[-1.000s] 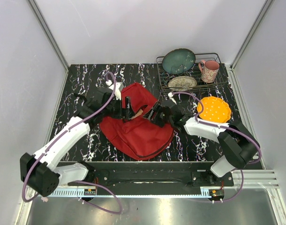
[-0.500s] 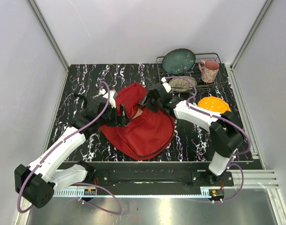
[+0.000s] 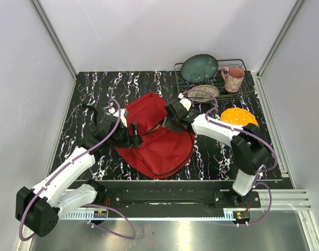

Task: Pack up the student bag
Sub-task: Zip the student bag at the center of the board.

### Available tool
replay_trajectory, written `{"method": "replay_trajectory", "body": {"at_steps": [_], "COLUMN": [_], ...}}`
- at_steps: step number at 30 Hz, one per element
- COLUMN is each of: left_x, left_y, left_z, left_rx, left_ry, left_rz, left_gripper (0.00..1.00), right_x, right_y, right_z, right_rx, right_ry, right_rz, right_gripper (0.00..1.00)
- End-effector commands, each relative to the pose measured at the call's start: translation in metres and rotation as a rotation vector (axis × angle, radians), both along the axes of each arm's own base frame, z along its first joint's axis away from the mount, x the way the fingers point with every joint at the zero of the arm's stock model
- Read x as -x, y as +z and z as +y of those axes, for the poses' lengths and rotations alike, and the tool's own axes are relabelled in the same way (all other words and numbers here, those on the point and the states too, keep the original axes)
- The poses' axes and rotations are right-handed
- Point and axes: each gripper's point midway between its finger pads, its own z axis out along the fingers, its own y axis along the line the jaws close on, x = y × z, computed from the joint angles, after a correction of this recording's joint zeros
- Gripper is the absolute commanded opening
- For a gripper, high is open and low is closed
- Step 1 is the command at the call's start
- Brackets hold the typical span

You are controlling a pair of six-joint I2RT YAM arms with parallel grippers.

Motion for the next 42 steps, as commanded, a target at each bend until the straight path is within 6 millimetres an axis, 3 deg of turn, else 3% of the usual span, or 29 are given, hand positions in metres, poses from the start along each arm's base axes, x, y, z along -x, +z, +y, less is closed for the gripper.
{"method": "replay_trajectory", "body": {"at_steps": [1,11,21,22,24,26,32,34,36,37,39,40,41,42], "left_x": [-0.008,-0.001,-0.002,-0.001,-0.001,-0.001,-0.002,-0.003,-0.005,-0.005,-0.008,-0.009,-0.010,-0.012], "left_y": [0.009,0.000,-0.007,-0.006,-0.009,-0.011,-0.016,-0.017,-0.018,-0.018,-0.018,-0.018,-0.018,-0.016], "left_z": [-0.001,0.001,-0.004,-0.005,-0.005,-0.005,-0.005,-0.004,-0.003,-0.002,0.001,0.002,0.004,0.004], "left_rx": [0.045,0.053,0.061,0.063,0.057,0.052,0.039,0.032,0.029,0.027,0.023,0.023,0.021,0.028], "left_ry": [0.032,0.040,0.019,0.015,0.011,0.006,0.002,0.007,0.021,0.028,0.055,0.066,0.081,0.090], "left_rz": [-0.056,-0.042,-0.023,-0.022,-0.015,-0.011,0.004,0.005,0.002,0.000,-0.008,-0.011,-0.012,-0.021], "left_gripper": [0.82,0.83,0.83,0.83,0.83,0.83,0.83,0.83,0.83,0.83,0.83,0.83,0.83,0.83], "right_x": [-0.004,-0.028,-0.046,-0.043,-0.042,-0.039,-0.025,-0.020,-0.010,-0.009,0.004,0.000,0.009,0.012], "right_y": [0.016,0.038,0.017,0.005,0.003,-0.005,-0.001,0.014,0.013,0.029,0.020,0.041,0.026,0.029], "right_z": [0.005,0.019,0.011,0.006,0.006,0.004,-0.003,-0.008,-0.014,-0.012,-0.015,-0.007,-0.011,-0.004], "right_rx": [-0.005,-0.058,0.084,0.133,0.169,0.194,0.224,0.207,0.204,0.158,0.125,0.035,0.019,-0.045], "right_ry": [0.029,-0.048,-0.143,-0.142,-0.132,-0.117,-0.061,-0.056,-0.030,-0.029,-0.007,-0.006,-0.001,0.020], "right_rz": [-0.075,-0.143,-0.121,-0.091,-0.086,-0.072,-0.060,-0.084,-0.078,-0.113,-0.100,-0.169,-0.159,-0.167], "right_gripper": [0.53,0.58,0.61,0.59,0.53,0.40,0.07,0.06,0.07,0.08,0.07,0.06,0.06,0.06]}}
